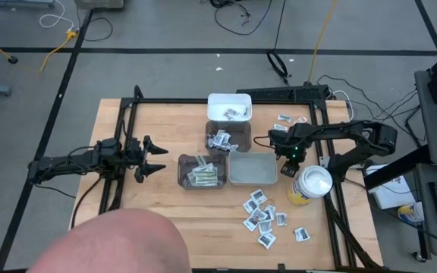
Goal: Pick & Place First Aid Supplies
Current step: Put the white ointment pack into the white bin
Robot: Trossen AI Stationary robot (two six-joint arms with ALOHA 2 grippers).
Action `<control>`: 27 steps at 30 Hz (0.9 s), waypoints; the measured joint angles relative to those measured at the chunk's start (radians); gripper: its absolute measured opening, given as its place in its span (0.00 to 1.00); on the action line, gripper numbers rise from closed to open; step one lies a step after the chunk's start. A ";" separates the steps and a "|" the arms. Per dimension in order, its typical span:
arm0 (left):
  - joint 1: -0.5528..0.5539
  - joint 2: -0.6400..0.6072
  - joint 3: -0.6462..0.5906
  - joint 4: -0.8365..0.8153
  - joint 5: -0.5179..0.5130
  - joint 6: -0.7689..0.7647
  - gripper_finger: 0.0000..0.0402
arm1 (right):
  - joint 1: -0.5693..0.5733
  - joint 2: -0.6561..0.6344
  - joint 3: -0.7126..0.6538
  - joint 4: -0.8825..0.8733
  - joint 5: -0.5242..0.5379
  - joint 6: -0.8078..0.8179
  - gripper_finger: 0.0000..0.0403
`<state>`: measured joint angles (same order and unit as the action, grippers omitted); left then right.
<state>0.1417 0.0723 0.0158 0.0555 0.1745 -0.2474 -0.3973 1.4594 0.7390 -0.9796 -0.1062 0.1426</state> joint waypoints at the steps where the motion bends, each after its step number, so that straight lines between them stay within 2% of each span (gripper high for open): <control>1: 0.000 0.000 0.000 0.000 0.000 0.000 0.77 | 0.000 0.001 -0.001 0.002 0.000 0.002 0.36; 11: 0.000 0.000 0.000 0.000 0.000 0.000 0.77 | 0.000 0.000 -0.002 0.008 -0.029 0.003 0.02; 18: 0.000 0.000 0.000 0.000 0.000 0.000 0.77 | -0.009 -0.013 0.018 -0.012 -0.028 0.003 0.01; 27: 0.000 0.000 0.000 0.000 0.000 0.000 0.77 | -0.052 -0.101 0.146 -0.109 -0.017 0.005 0.01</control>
<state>0.1414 0.0720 0.0158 0.0555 0.1745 -0.2474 -0.4493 1.3589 0.8845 -1.0891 -0.1231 0.1480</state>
